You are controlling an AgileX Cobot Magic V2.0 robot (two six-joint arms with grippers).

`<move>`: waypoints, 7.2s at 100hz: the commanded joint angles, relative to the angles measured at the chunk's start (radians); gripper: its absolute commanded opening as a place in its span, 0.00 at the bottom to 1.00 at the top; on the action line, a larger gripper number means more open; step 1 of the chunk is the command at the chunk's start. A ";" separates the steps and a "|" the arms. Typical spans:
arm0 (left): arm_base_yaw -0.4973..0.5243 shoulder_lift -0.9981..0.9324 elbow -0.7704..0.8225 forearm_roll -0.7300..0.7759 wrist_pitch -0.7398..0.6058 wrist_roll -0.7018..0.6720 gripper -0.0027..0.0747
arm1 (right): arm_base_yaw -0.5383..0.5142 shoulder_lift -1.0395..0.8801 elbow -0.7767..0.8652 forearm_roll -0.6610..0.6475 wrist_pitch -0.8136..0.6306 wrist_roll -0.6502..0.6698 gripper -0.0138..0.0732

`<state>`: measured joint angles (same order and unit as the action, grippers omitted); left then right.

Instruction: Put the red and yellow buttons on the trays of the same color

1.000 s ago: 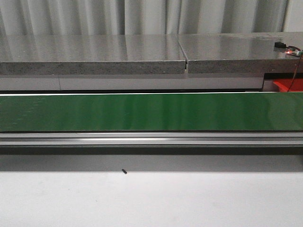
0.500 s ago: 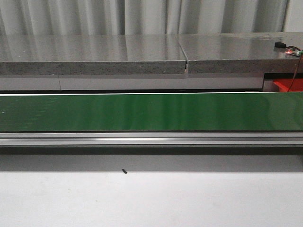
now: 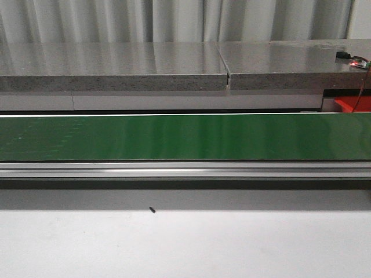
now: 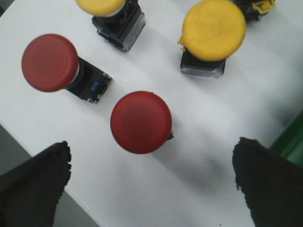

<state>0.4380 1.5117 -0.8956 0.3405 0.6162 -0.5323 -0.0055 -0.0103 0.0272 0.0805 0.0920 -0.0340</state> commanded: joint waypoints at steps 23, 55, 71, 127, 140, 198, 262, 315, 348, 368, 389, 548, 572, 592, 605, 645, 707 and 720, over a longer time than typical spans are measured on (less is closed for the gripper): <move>0.002 0.028 -0.070 0.036 -0.034 -0.009 0.90 | -0.005 -0.019 -0.016 -0.010 -0.081 -0.005 0.08; 0.002 0.095 -0.092 0.047 -0.058 -0.009 0.90 | -0.005 -0.019 -0.016 -0.010 -0.081 -0.005 0.08; 0.002 0.128 -0.104 0.048 -0.057 -0.009 0.90 | -0.005 -0.019 -0.016 -0.010 -0.081 -0.005 0.08; 0.002 0.133 -0.104 0.048 -0.066 -0.017 0.70 | -0.005 -0.019 -0.016 -0.010 -0.081 -0.005 0.08; 0.002 0.133 -0.104 0.048 -0.059 -0.017 0.48 | -0.005 -0.019 -0.016 -0.010 -0.081 -0.005 0.08; 0.002 0.053 -0.104 0.032 -0.012 -0.020 0.16 | -0.005 -0.019 -0.016 -0.010 -0.081 -0.005 0.08; -0.125 -0.231 -0.184 -0.399 0.052 0.496 0.16 | -0.005 -0.019 -0.016 -0.010 -0.081 -0.005 0.08; -0.190 -0.082 -0.210 -0.545 -0.009 0.637 0.16 | -0.005 -0.019 -0.016 -0.010 -0.081 -0.005 0.08; -0.190 -0.004 -0.215 -0.589 -0.025 0.637 0.16 | -0.005 -0.019 -0.016 -0.010 -0.081 -0.005 0.08; -0.190 0.015 -0.215 -0.618 -0.018 0.637 0.20 | -0.005 -0.019 -0.016 -0.010 -0.081 -0.005 0.08; -0.190 0.015 -0.241 -0.692 -0.017 0.696 0.71 | -0.005 -0.019 -0.016 -0.010 -0.081 -0.005 0.08; 0.370 0.016 -0.139 -0.515 -0.217 0.521 0.86 | -0.005 -0.019 -0.016 -0.010 -0.081 -0.005 0.08; 0.370 0.090 -0.139 -0.516 -0.222 0.521 0.86 | -0.005 -0.019 -0.016 -0.010 -0.081 -0.005 0.08; 0.370 0.134 -0.139 -0.531 -0.245 0.521 0.86 | -0.005 -0.019 -0.016 -0.010 -0.081 -0.005 0.08; 0.370 0.162 -0.139 -0.532 -0.245 0.521 0.86 | -0.005 -0.019 -0.016 -0.010 -0.081 -0.005 0.08; 0.370 0.205 -0.139 -0.533 -0.260 0.521 0.86 | -0.005 -0.019 -0.016 -0.010 -0.081 -0.005 0.08; 0.370 0.163 -0.139 -0.583 -0.204 0.521 0.01 | -0.005 -0.019 -0.016 -0.010 -0.081 -0.005 0.08; 0.370 0.089 -0.139 -0.602 -0.202 0.521 0.01 | -0.005 -0.019 -0.016 -0.010 -0.081 -0.005 0.08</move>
<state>0.8057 1.7003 -1.0114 -0.2273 0.4518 0.0000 -0.0055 -0.0107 0.0272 0.0805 0.0920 -0.0340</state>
